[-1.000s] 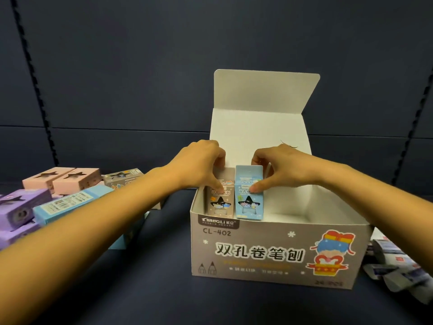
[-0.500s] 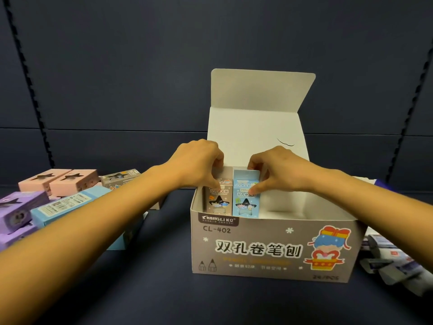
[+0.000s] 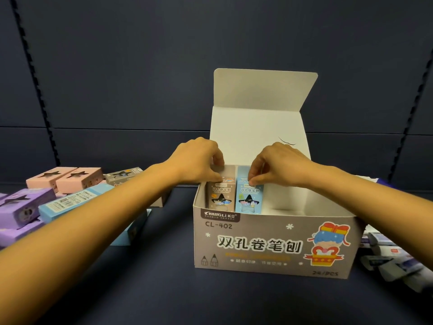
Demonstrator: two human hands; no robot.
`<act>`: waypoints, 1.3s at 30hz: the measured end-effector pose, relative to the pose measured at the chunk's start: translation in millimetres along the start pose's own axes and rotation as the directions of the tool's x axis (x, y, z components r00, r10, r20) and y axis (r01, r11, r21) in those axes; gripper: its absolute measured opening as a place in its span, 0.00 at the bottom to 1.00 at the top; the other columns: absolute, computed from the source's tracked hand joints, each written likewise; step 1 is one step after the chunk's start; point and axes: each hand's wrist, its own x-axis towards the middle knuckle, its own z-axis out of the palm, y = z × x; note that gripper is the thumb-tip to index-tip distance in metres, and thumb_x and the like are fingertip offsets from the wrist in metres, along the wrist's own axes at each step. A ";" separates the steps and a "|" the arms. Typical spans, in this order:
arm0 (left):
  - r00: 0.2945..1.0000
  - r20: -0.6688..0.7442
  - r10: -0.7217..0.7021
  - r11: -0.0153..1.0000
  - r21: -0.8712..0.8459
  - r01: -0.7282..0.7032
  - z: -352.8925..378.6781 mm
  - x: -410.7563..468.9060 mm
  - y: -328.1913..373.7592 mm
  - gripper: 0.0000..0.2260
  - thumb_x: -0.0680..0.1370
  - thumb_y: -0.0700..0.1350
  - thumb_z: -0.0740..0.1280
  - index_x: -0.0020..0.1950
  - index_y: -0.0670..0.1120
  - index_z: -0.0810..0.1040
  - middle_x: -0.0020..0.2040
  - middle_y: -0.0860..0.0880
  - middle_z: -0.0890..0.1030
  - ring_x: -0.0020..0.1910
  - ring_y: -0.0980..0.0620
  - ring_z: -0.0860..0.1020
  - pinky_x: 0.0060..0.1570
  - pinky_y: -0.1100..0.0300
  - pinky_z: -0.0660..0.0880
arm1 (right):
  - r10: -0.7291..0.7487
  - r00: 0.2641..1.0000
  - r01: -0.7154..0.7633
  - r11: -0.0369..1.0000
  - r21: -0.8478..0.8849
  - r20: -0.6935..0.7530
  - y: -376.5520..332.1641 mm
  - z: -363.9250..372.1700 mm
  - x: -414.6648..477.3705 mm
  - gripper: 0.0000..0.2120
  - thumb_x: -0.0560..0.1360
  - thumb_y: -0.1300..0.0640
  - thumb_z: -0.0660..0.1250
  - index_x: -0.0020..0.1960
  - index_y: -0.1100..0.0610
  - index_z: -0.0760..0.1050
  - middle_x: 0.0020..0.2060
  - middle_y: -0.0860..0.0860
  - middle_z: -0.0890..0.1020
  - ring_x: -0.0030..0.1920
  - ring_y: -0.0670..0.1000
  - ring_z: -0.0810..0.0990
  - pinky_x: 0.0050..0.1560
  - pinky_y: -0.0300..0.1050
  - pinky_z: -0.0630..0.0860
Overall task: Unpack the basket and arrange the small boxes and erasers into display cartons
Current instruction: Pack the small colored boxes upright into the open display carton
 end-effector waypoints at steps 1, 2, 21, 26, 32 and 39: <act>1.000 0.001 -0.001 1.000 -0.021 0.001 -0.4 -0.1 -0.3 0.11 0.74 0.49 0.68 0.55 0.48 0.80 0.55 0.51 0.79 0.43 0.56 0.73 0.40 0.63 0.70 | -0.009 1.000 0.008 1.000 0.021 0.017 0.6 -1.0 0.7 0.06 0.71 0.52 0.72 0.46 0.52 0.83 0.45 0.48 0.85 0.44 0.48 0.80 0.43 0.43 0.75; 1.000 0.003 -0.002 0.999 -0.048 0.002 -1.3 -0.4 -0.4 0.10 0.76 0.47 0.66 0.55 0.47 0.80 0.56 0.50 0.79 0.45 0.56 0.73 0.42 0.62 0.72 | -0.020 0.999 0.019 0.999 0.035 0.046 1.3 -2.4 1.1 0.07 0.72 0.53 0.71 0.48 0.53 0.83 0.48 0.49 0.85 0.45 0.47 0.81 0.45 0.43 0.77; 0.926 -0.123 -0.356 0.924 -0.196 0.329 -70.9 -82.2 -120.8 0.09 0.77 0.41 0.63 0.52 0.41 0.82 0.50 0.43 0.83 0.46 0.49 0.77 0.53 0.56 0.73 | -0.168 0.984 0.174 0.978 0.112 -0.054 -117.7 -60.9 44.4 0.09 0.77 0.57 0.64 0.55 0.56 0.80 0.42 0.50 0.82 0.37 0.43 0.80 0.37 0.26 0.72; 0.923 0.034 -0.383 0.922 -0.054 0.384 -69.5 -106.3 -162.5 0.09 0.77 0.46 0.64 0.52 0.44 0.82 0.48 0.44 0.82 0.46 0.46 0.77 0.54 0.51 0.75 | -0.112 0.992 0.104 0.987 0.123 0.055 -182.3 -38.0 64.6 0.09 0.76 0.57 0.64 0.50 0.58 0.80 0.41 0.51 0.84 0.37 0.47 0.83 0.48 0.40 0.79; 0.941 0.150 -0.305 0.947 -0.053 0.315 -64.4 -124.3 -179.4 0.12 0.77 0.53 0.64 0.48 0.45 0.81 0.40 0.50 0.77 0.44 0.49 0.74 0.45 0.59 0.70 | 0.175 0.925 -0.185 0.983 -0.001 0.338 -224.6 23.8 69.5 0.16 0.75 0.47 0.64 0.38 0.59 0.74 0.39 0.56 0.82 0.38 0.56 0.84 0.48 0.50 0.82; 0.935 0.258 -0.244 0.961 -0.066 0.269 -56.0 -125.3 -179.8 0.21 0.75 0.61 0.62 0.52 0.45 0.80 0.45 0.47 0.80 0.45 0.48 0.76 0.42 0.59 0.70 | 0.362 0.785 -0.469 0.877 0.100 0.503 -244.7 63.8 66.7 0.21 0.72 0.38 0.66 0.42 0.57 0.69 0.42 0.53 0.72 0.42 0.54 0.78 0.42 0.45 0.79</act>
